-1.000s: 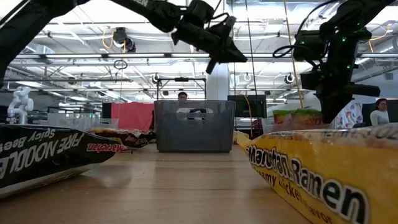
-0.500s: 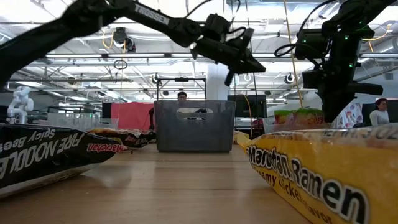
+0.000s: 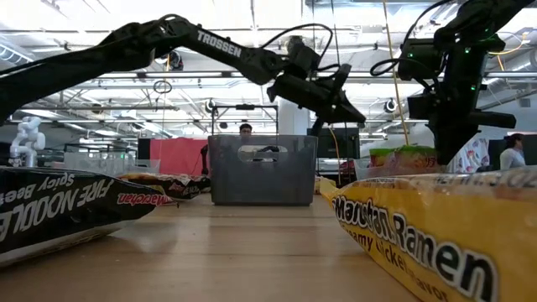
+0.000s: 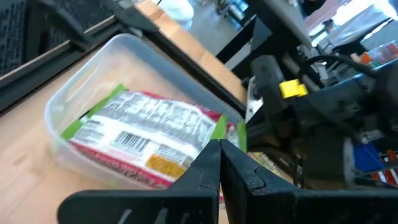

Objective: Sort Maruchan noodles
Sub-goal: Adjust the green noodle pack

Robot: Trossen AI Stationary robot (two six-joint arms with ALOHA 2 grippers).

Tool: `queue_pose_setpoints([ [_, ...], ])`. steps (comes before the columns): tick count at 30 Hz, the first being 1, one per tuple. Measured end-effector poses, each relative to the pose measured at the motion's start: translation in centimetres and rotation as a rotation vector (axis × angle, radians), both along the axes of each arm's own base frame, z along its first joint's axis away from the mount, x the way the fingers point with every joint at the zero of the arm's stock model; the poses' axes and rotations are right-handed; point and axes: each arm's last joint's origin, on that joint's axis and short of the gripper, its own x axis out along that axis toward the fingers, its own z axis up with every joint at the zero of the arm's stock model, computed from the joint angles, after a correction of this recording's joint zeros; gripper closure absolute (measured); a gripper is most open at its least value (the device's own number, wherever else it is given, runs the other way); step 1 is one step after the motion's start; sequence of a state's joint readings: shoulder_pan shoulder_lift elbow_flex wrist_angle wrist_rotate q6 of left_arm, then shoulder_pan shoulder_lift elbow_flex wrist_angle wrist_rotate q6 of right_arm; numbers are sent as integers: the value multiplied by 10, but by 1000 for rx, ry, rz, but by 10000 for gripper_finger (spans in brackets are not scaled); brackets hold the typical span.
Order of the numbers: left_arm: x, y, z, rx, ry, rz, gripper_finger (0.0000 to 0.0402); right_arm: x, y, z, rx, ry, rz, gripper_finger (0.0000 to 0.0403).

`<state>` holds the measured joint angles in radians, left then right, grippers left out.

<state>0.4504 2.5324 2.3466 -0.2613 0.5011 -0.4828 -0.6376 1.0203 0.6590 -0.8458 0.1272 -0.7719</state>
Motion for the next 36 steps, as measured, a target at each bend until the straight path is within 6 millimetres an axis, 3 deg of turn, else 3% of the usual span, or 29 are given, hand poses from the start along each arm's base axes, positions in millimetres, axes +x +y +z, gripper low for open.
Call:
queue_pose_setpoints([
  [15, 8, -17, -1, 50, -5, -53, 396, 1, 0, 0, -3, -7, 0, 403],
  [36, 8, -18, -1, 49, 1, -54, 396, 1, 1, 0, 41, -27, 14, 403],
])
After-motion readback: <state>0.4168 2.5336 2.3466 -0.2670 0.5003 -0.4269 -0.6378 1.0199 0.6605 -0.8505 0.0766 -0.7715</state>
